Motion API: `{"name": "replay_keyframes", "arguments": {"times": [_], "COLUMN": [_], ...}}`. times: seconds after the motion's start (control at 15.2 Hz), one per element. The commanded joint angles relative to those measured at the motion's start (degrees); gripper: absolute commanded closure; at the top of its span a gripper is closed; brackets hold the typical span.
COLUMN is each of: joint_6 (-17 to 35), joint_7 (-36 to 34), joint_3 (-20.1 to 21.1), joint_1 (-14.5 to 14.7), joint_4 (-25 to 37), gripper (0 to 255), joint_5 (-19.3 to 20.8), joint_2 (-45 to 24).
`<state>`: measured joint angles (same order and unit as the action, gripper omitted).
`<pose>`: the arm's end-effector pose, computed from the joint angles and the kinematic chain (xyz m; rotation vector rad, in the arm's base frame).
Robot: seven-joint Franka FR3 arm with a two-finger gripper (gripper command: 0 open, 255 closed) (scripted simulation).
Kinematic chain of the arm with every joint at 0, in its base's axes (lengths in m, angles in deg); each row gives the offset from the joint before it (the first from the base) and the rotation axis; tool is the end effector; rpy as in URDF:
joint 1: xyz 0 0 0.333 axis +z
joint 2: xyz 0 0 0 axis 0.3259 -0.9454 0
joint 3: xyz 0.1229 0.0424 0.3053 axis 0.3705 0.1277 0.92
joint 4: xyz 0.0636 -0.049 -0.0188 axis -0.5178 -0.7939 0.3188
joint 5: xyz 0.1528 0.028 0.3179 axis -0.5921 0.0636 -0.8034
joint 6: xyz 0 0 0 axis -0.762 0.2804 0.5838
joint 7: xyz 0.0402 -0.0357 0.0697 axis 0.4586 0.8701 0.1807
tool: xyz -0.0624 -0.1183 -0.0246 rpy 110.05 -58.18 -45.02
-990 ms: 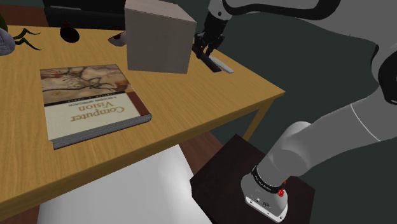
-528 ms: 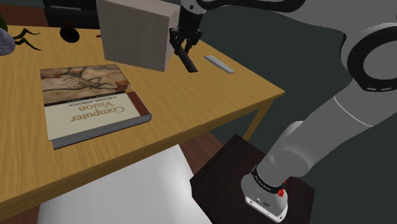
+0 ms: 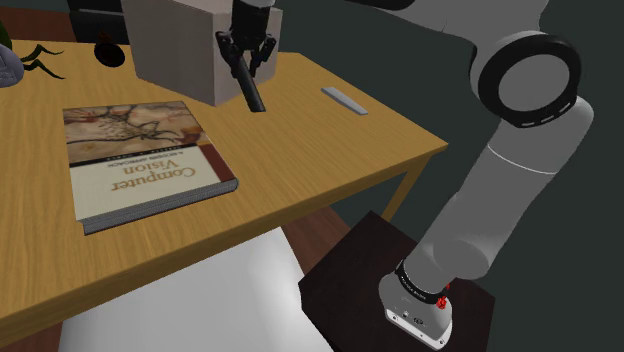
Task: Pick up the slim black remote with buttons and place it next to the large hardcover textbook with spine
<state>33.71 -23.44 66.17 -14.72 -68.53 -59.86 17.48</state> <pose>0.5561 0.1349 0.6082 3.0467 -0.3349 0.3398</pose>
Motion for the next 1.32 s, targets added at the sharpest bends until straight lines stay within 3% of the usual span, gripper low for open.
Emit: {"name": "replay_keyframes", "arguments": {"times": [0.0,0.2,1.25], "joint_6": [-1.39,-4.47,8.78], "joint_7": [-1.91,-3.94,-5.68], "joint_3": [0.84,1.53,1.20], "joint_1": [1.35,3.62,2.62], "joint_4": [5.62,14.93,-0.67], "gripper": [255,255,255], "joint_5": [1.38,3.35,3.31], "joint_2": [-4.63,-11.36,-9.07]}}
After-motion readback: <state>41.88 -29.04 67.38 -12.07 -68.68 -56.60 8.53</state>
